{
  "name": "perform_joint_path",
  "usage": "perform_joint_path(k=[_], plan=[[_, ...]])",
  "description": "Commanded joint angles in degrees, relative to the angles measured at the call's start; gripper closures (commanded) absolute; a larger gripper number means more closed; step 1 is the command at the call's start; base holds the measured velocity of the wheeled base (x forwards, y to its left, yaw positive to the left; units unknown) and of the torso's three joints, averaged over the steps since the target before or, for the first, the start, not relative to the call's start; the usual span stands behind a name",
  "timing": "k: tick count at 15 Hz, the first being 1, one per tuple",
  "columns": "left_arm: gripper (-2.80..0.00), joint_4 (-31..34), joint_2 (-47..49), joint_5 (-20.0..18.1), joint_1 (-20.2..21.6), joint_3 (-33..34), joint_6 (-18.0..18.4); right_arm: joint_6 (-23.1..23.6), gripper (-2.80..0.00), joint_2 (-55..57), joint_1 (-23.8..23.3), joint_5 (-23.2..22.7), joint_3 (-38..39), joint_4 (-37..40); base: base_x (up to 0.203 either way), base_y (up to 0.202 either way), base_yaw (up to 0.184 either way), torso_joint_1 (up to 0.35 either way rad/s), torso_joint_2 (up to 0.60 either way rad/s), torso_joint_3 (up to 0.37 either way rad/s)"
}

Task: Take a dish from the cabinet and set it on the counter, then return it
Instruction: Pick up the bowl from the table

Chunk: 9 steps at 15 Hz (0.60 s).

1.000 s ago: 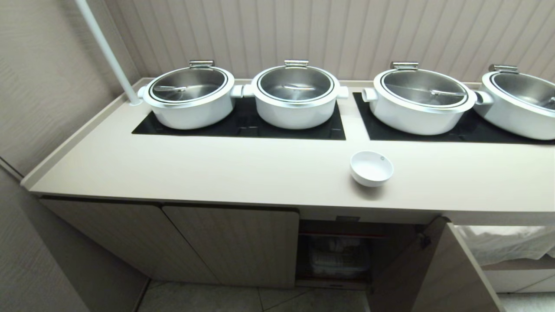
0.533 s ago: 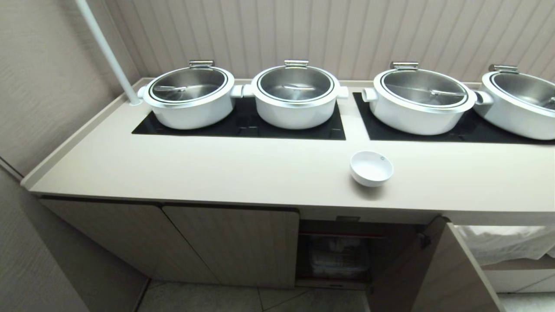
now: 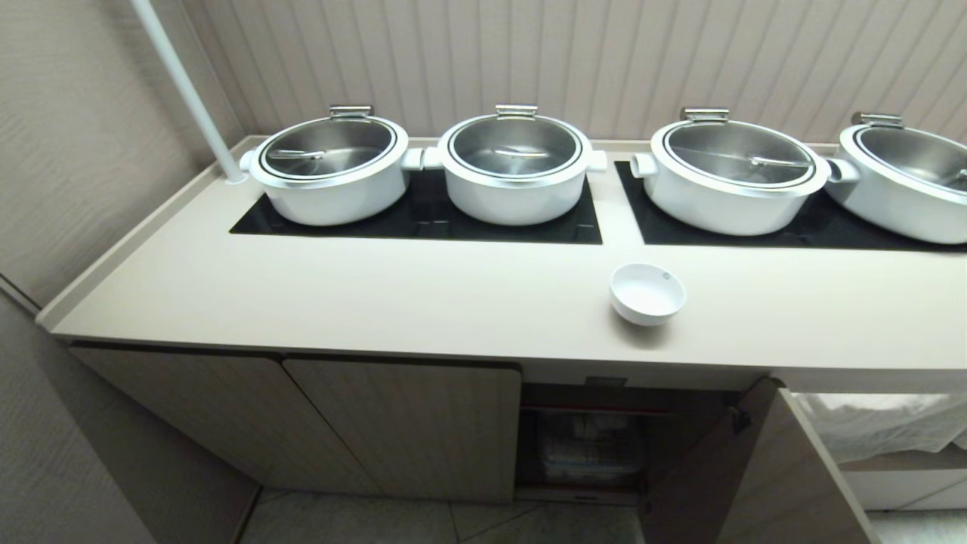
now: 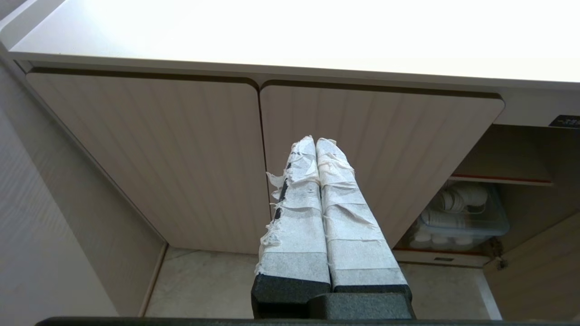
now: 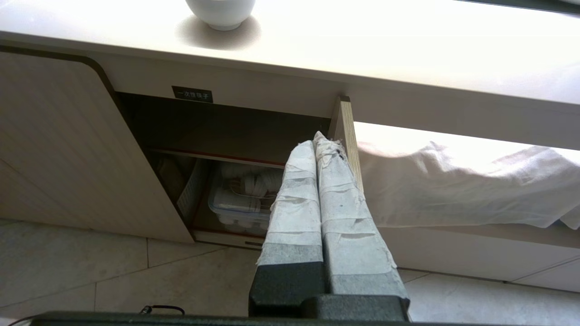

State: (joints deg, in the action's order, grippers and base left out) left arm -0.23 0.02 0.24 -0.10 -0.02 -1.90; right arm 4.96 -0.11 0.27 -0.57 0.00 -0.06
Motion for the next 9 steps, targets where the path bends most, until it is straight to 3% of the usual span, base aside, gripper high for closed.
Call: perform_joint_path(k=[1,9], plan=[[0.0,0.0,0.0,0.1,0.0,0.0,0.0,0.0,0.0,0.1,0.1,0.0,0.0,0.0,0.0,0.0,0.0,0.0,0.0,0.0],[0.0,0.0,0.0,0.0,0.0,0.0,0.0,0.1,0.0,0.1,0.0,0.0,0.0,0.0,0.0,0.0,0.0,0.0,0.0,0.0]])
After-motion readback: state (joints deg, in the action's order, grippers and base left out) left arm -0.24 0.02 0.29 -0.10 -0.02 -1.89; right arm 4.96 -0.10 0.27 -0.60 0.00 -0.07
